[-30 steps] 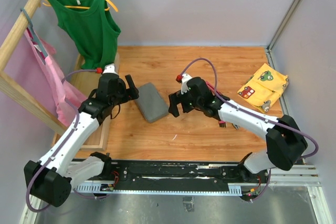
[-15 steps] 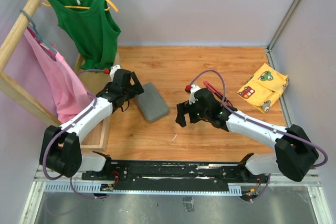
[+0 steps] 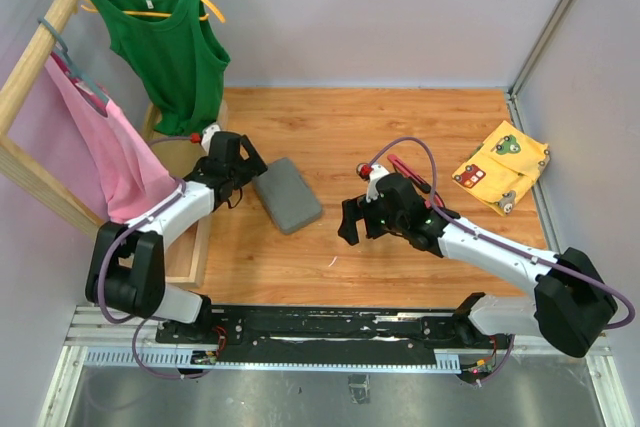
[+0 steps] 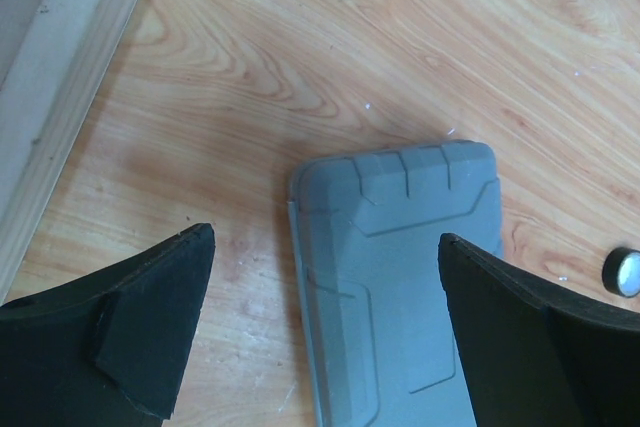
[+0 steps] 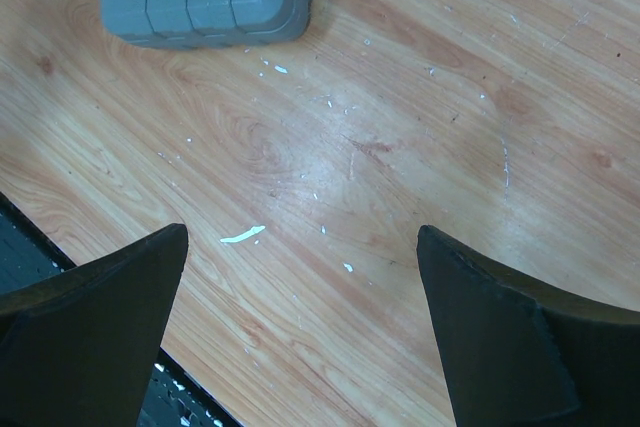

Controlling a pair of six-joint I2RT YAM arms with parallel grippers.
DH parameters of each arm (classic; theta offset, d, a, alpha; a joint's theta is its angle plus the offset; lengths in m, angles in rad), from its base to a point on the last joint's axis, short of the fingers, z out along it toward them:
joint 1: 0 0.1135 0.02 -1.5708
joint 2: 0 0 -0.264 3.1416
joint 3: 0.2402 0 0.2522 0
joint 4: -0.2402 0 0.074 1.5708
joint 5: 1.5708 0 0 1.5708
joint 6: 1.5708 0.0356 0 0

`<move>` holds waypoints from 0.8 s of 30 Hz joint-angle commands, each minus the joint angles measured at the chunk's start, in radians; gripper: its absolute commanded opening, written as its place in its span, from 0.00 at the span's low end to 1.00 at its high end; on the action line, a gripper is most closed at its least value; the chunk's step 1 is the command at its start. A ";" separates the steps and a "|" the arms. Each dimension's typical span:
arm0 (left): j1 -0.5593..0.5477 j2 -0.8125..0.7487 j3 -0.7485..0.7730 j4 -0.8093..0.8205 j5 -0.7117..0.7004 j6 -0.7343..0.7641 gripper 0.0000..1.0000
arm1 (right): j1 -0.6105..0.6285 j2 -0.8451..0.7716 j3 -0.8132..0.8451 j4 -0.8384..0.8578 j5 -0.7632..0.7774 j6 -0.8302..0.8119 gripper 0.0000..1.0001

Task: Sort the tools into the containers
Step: Move the storage box to the center of the board.

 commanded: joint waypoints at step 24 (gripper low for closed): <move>-0.008 0.273 0.032 0.308 0.333 0.166 0.97 | 0.001 -0.024 -0.039 -0.021 0.023 0.014 0.99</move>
